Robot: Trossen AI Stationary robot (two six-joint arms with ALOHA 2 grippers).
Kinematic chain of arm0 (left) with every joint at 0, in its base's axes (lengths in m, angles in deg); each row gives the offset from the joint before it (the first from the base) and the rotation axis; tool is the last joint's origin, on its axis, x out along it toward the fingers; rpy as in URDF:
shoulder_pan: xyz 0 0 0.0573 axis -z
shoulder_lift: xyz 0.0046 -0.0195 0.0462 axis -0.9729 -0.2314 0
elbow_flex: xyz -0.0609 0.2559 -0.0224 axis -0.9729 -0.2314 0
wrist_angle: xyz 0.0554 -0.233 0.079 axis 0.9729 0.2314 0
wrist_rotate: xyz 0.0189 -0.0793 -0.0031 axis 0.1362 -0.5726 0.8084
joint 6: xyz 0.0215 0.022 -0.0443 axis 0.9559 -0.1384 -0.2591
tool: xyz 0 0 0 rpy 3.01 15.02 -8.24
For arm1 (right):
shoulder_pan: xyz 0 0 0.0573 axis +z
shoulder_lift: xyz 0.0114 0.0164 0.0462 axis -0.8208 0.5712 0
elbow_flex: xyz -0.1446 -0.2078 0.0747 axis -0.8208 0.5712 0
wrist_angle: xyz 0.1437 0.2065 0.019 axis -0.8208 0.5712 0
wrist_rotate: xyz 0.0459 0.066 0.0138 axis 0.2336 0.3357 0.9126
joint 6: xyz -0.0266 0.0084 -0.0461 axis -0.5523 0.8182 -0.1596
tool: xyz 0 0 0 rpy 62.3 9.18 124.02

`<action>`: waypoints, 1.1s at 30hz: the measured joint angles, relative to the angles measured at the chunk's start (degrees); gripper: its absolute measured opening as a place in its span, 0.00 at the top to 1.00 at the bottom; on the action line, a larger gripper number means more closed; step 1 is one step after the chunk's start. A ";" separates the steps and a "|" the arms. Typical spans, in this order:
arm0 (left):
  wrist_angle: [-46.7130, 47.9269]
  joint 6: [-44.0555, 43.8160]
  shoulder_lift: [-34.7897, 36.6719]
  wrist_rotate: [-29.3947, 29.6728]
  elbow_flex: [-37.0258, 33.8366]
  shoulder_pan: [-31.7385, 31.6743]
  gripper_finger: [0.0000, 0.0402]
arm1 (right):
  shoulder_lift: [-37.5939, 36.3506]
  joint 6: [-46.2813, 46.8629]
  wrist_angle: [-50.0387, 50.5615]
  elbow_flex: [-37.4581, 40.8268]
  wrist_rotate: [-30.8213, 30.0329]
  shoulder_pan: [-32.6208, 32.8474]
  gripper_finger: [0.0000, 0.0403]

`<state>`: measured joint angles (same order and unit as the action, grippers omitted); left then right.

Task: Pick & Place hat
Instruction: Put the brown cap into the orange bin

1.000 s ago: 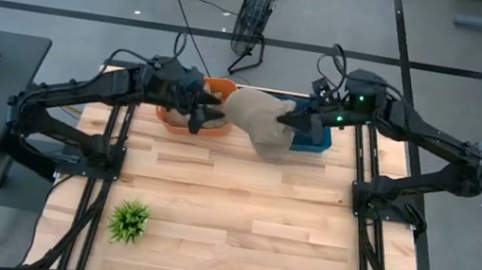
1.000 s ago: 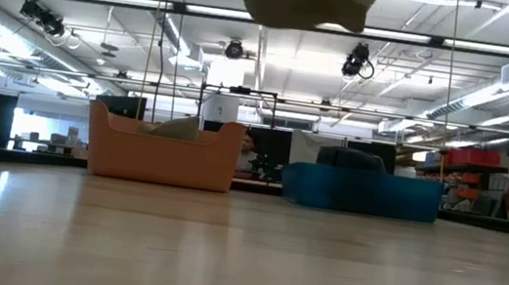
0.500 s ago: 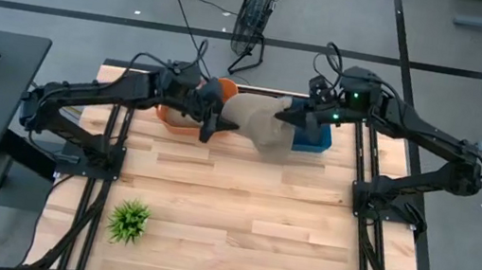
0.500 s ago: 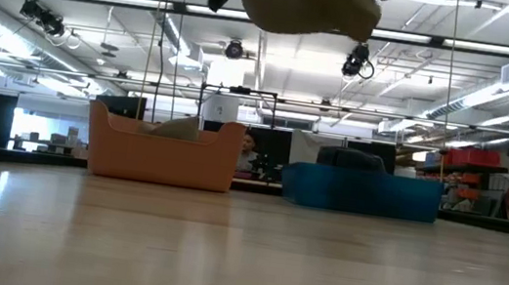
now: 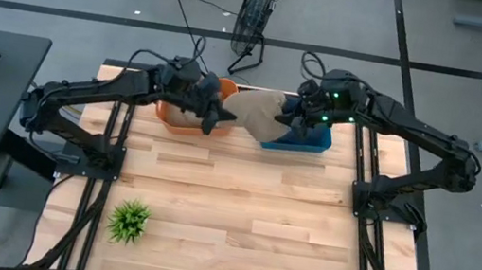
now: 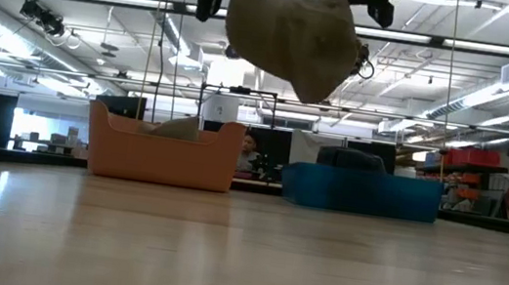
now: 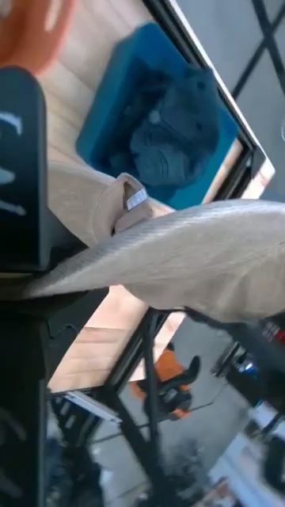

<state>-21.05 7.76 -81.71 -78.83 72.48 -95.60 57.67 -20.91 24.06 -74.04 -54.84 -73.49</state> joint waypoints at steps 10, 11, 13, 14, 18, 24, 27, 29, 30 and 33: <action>12.04 -8.55 3.51 1.82 0.12 -8.07 0.97 | -0.46 -6.38 -0.19 0.02 -5.62 0.02 0.50; 13.98 -8.52 4.11 2.64 0.09 -8.97 0.97 | -0.74 -6.41 -0.23 0.02 -5.58 0.02 0.49; 16.30 -8.49 5.28 3.49 0.09 -10.83 0.97 | -0.85 -6.42 -0.19 0.02 -5.48 0.02 0.48; 17.80 -8.48 6.10 3.66 0.09 -12.08 0.97 | -0.83 -6.41 -0.12 0.02 -5.23 0.02 0.48; 19.96 -8.54 9.75 3.73 0.09 -17.01 0.97 | -0.83 -6.09 0.17 0.02 -5.14 0.02 0.47; 23.97 -9.07 11.99 3.26 -0.52 -23.07 0.97 | -0.83 -5.99 1.75 0.02 -5.16 0.02 0.47; 22.09 -11.88 10.96 0.65 -3.10 -24.53 0.97 | -0.83 -5.99 1.95 0.02 -5.21 0.02 0.47; 19.96 -12.95 10.15 -0.96 -5.29 -24.70 0.97 | -0.83 -5.99 1.97 0.02 -5.21 0.02 0.47; 19.61 -13.56 9.84 -1.27 -6.56 -24.67 0.97 | -0.83 -5.98 2.00 0.02 -5.21 0.02 0.47; 16.94 -17.03 9.32 -3.70 -11.34 -24.61 0.97 | -0.83 -5.99 2.02 0.02 -5.23 0.02 0.47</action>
<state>-4.11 -9.26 -72.39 -82.53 61.14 -120.21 56.84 -26.91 26.08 -74.02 -60.07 -73.47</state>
